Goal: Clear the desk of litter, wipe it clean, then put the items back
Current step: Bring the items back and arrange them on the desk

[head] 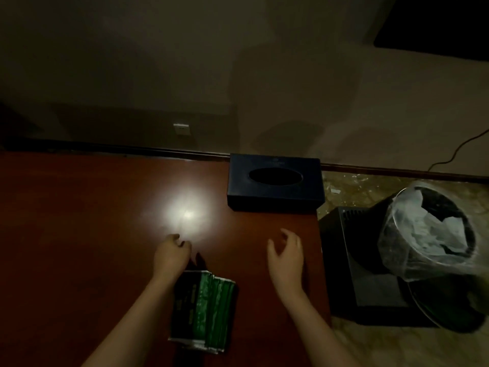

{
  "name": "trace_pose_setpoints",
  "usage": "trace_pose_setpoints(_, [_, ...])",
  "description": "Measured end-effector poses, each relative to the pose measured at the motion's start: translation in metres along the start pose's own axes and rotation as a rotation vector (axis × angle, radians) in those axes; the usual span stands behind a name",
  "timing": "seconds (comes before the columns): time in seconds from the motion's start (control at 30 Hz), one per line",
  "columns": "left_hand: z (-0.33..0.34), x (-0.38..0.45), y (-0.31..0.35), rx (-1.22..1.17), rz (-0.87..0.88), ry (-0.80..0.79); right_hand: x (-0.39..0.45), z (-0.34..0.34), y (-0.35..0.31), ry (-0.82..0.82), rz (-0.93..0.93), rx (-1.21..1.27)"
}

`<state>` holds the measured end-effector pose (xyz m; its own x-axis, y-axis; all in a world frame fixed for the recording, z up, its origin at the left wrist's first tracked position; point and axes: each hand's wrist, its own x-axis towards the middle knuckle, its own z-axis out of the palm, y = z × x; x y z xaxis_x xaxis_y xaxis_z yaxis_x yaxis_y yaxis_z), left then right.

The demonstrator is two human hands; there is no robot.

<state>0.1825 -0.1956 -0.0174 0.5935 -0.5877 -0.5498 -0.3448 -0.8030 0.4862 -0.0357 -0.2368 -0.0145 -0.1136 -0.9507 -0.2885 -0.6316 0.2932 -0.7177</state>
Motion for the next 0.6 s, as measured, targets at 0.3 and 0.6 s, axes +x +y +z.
trace_pose_setpoints(0.3, [0.016, -0.044, -0.063, 0.03, -0.092, -0.157, -0.068, 0.043, 0.005, -0.592, 0.387, -0.012])
trace_pose_setpoints(0.6, [0.034, -0.057, -0.064, -0.141, 0.024, -0.354, -0.079, 0.049, 0.006, -0.604, 0.464, 0.372])
